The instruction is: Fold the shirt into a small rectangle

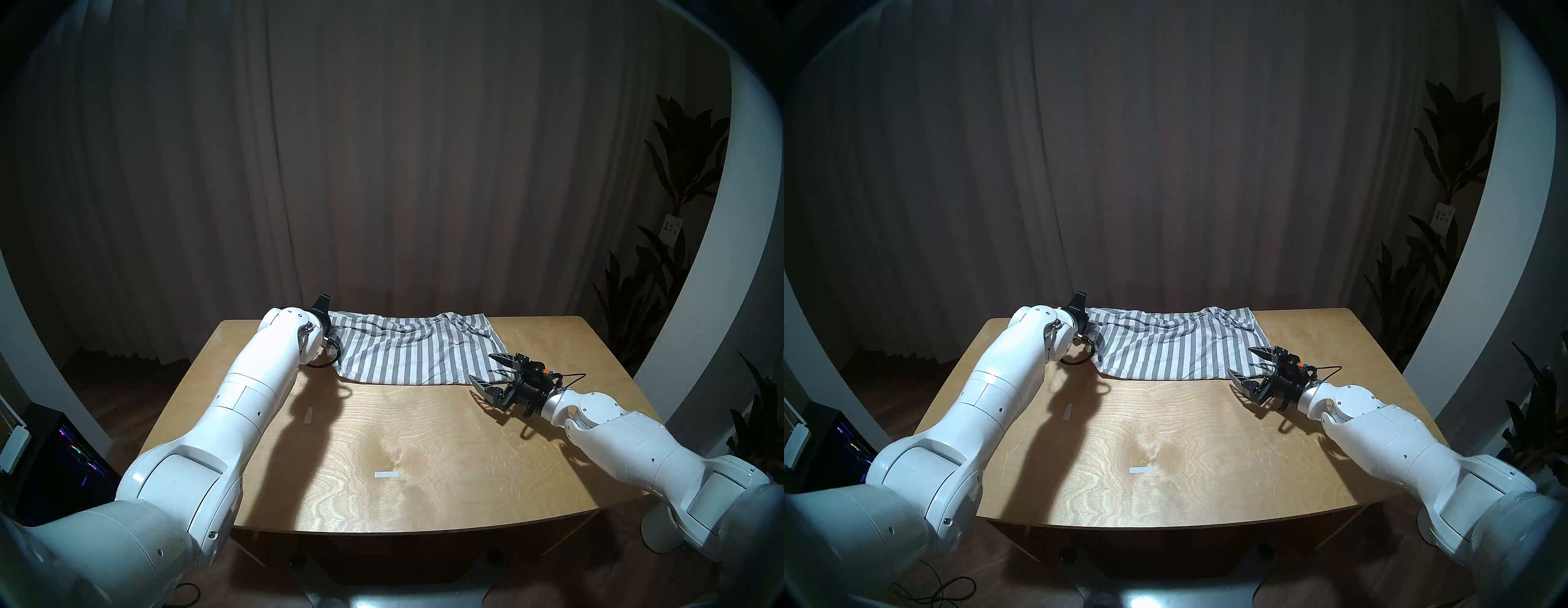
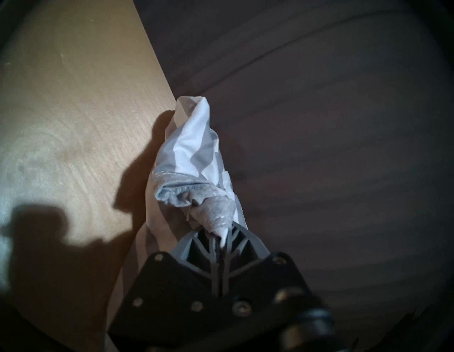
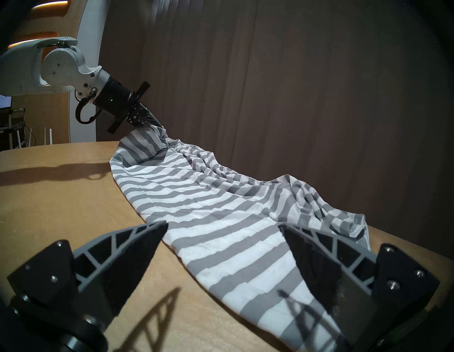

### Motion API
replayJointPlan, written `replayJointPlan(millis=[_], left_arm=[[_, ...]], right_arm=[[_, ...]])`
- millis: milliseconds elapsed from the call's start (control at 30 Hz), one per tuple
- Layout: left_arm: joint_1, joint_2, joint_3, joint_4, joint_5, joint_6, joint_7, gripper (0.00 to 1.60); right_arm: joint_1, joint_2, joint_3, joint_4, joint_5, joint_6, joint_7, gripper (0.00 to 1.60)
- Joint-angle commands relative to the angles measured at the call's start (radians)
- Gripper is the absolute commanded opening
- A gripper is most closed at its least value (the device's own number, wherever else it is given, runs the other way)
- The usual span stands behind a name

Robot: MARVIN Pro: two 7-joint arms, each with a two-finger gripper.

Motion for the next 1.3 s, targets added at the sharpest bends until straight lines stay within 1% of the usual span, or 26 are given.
replayJointPlan(millis=[0,367,700,1000,1233,1267], left_arm=[[-0.054,-0.044,0.031,-0.033,0.023,-0.007,-0.02,0.0],[-0.068,-0.08,0.082,-0.043,0.051,-0.02,-0.03,0.0],[-0.078,-0.11,0.128,-0.05,0.081,-0.033,-0.04,0.0],[-0.072,-0.166,0.194,-0.061,0.108,-0.041,-0.052,0.0],[-0.056,-0.209,0.246,-0.065,0.123,-0.042,-0.058,0.0],[-0.056,-0.209,0.246,-0.065,0.123,-0.042,-0.058,0.0]], right_arm=[[-0.035,0.042,0.018,-0.064,0.025,-0.011,-0.006,1.6],[-0.092,0.089,0.028,-0.141,0.051,-0.015,-0.024,1.6],[-0.151,0.141,0.04,-0.234,0.081,-0.022,-0.046,1.6],[-0.216,0.205,0.055,-0.339,0.115,-0.032,-0.076,1.6],[-0.26,0.248,0.063,-0.404,0.137,-0.038,-0.098,1.6],[-0.26,0.248,0.063,-0.404,0.137,-0.038,-0.098,1.6]])
